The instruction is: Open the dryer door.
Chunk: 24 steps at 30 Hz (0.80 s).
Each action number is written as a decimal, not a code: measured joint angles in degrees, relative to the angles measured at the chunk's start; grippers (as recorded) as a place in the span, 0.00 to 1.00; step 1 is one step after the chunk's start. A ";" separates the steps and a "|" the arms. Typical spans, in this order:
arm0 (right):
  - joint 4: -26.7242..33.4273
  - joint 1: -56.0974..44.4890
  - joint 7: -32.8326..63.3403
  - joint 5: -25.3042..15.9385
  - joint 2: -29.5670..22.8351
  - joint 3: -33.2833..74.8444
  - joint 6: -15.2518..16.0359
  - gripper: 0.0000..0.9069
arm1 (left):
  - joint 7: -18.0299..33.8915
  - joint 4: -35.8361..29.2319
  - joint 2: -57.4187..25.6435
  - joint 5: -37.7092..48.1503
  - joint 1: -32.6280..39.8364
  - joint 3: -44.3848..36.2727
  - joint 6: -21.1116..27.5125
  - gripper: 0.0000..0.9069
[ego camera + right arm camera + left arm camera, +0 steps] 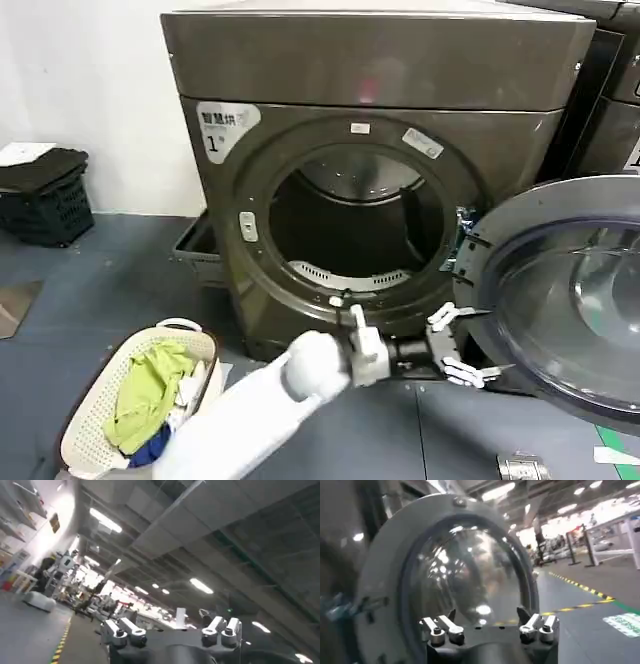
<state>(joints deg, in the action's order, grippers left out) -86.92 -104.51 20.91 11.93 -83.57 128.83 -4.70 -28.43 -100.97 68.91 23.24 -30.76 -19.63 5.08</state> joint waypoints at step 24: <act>5.57 3.92 -2.09 -2.44 6.46 -3.83 -2.12 1.00 | 1.36 -19.48 -30.25 1.97 -27.80 27.48 -0.19 1.00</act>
<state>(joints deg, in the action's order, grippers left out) -81.35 -100.59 18.82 9.49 -77.11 125.00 -6.81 -27.07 -120.45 38.66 25.21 -58.56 7.85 4.89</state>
